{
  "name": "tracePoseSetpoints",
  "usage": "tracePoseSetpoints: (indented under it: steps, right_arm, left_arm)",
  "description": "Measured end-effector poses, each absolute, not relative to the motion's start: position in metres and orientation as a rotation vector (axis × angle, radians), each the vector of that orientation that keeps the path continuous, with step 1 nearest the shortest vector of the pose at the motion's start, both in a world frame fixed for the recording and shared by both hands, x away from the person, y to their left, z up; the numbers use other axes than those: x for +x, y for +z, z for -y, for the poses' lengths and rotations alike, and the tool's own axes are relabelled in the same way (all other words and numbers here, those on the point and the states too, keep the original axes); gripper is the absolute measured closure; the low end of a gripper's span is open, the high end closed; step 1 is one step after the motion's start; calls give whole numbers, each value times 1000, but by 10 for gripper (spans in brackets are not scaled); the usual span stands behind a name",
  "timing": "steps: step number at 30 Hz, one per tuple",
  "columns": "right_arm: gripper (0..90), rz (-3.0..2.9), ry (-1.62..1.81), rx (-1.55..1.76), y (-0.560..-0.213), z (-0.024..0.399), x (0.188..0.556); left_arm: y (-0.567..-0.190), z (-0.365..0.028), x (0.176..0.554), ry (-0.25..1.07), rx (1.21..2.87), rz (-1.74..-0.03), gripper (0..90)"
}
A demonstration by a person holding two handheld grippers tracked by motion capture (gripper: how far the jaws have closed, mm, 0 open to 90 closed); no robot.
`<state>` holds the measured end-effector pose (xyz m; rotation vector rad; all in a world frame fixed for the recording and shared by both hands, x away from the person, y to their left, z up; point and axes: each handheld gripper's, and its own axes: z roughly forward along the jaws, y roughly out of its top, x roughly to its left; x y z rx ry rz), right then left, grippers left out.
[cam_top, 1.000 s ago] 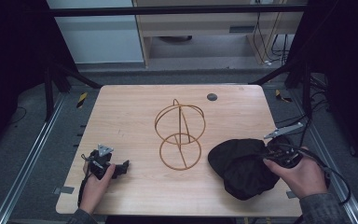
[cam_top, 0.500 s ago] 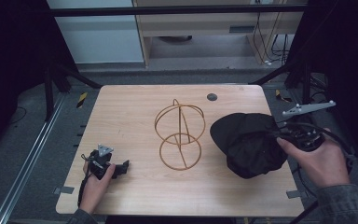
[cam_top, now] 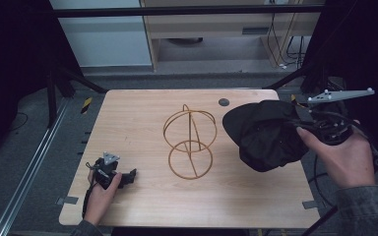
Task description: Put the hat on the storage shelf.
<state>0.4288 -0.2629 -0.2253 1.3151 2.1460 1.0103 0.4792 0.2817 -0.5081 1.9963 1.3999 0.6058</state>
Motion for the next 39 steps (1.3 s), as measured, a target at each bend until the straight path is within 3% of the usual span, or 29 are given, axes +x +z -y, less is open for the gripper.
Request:
tracePoseSetpoints:
  steps: [22, 39]
  right_arm:
    - [858, -2053, 1112, 1231, -178, 231, 444]
    - [858, -2041, 1170, 1191, -166, 209, 449]
  left_arm:
    - [-508, -282, 479, 606, 1996, -1400, 0]
    - [-508, -282, 479, 606, 1996, -1399, 0]
